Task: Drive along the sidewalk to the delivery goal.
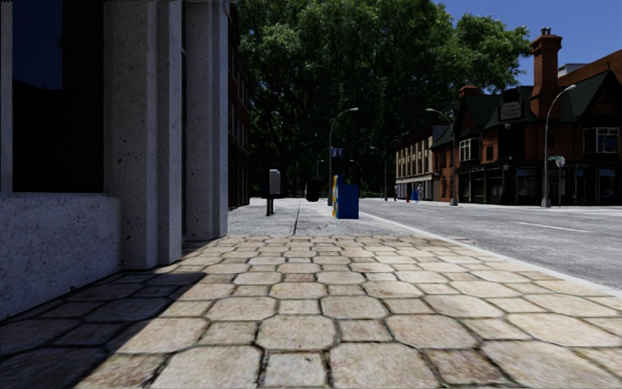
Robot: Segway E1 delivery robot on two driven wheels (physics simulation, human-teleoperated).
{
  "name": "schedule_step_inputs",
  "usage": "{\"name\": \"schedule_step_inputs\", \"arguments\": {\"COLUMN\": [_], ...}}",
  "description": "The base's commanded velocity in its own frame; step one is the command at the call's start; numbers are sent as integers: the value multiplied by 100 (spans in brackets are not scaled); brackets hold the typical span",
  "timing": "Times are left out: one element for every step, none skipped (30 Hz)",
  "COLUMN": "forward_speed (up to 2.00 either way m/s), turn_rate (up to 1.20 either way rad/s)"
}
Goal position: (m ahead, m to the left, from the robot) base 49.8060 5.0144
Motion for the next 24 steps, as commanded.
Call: {"name": "schedule_step_inputs", "arguments": {"forward_speed": [200,200,200,200,200,200,200,200,200,200,200,200,200,200,200,200,200,200,200,200,200,200,200,200], "turn_rate": [18,23,23,24,24,22,22,15,14,13,13,1,0,0,0,0,0,0,0,0,0,0,0,0]}}
